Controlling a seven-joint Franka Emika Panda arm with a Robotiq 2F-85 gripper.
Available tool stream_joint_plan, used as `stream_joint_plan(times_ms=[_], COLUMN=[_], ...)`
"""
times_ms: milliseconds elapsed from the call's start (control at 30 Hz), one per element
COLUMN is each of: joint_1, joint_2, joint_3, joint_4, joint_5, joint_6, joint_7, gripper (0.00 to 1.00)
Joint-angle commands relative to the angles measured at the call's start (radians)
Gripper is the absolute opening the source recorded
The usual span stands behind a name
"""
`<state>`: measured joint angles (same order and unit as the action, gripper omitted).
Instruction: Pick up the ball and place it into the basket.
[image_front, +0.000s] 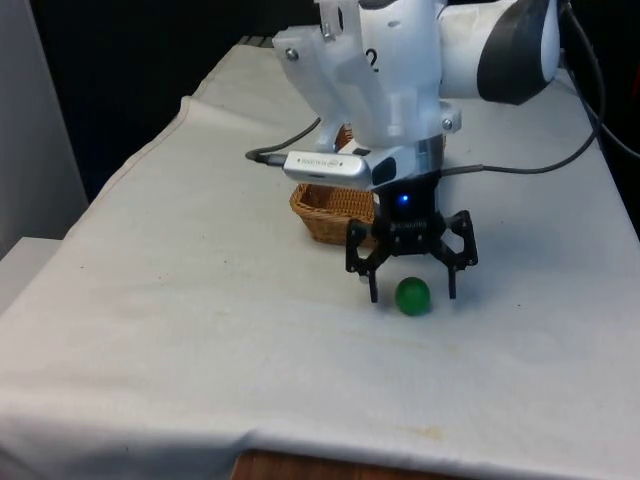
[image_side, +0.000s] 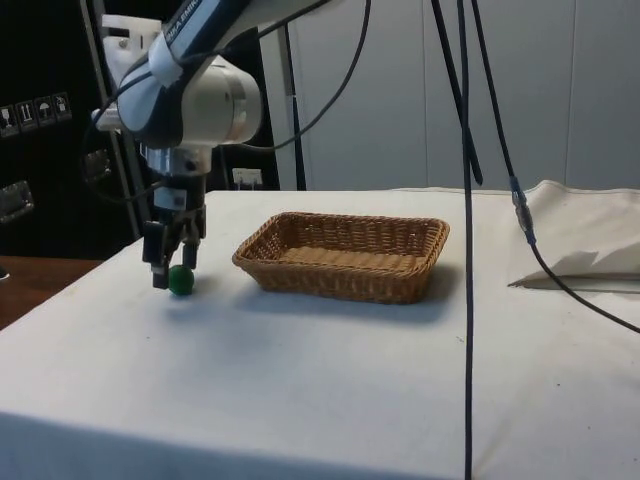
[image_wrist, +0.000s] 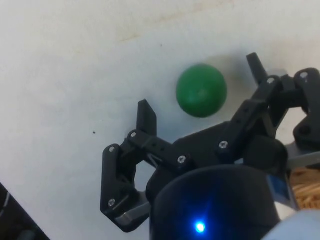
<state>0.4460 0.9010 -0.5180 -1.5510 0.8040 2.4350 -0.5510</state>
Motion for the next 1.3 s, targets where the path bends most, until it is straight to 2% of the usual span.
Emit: stream_joint_plan(times_ms=[0,67,100,133,333,367,400,433,467,533,567,700,967,1033,1067,1100,1267], joint_1=[-0.009,-0.009,0.0,-0.008,-0.004,0.0,-0.004,-0.004,-0.003,-0.003,-0.003,-0.001,-0.001,0.009,0.002,0.012,0.023], joint_2=[0.007,0.014,0.012,0.018,0.021,0.02,0.021,0.021,0.021,0.021,0.021,0.022,0.022,-0.007,0.013,-0.015,-0.073], joint_3=[0.013,0.013,0.001,0.011,0.006,0.001,0.006,0.005,0.005,0.005,0.004,0.003,0.002,-0.011,-0.004,-0.014,-0.023], joint_4=[0.007,0.01,0.004,0.012,0.009,0.006,0.009,0.009,0.008,0.008,0.008,0.007,0.007,-0.014,0.004,-0.02,-0.071], joint_5=[0.016,0.03,0.022,0.042,0.047,0.041,0.047,0.046,0.046,0.046,0.045,0.045,0.045,0.036,0.041,0.034,0.014], joint_6=[0.009,0.007,0.0,0.004,0.0,-0.001,0.0,0.0,0.0,0.0,0.0,0.0,0.0,-0.008,-0.003,-0.01,-0.014], joint_7=[-0.011,-0.018,-0.011,-0.025,-0.027,-0.022,-0.027,-0.026,-0.026,-0.025,-0.025,-0.024,-0.024,-0.022,-0.022,-0.022,-0.021], gripper=[1.0,1.0,1.0,1.0,1.0,0.97,0.97,0.9,0.76,0.56,0.37,0.01,0.0,0.0,0.0,0.0,0.0])
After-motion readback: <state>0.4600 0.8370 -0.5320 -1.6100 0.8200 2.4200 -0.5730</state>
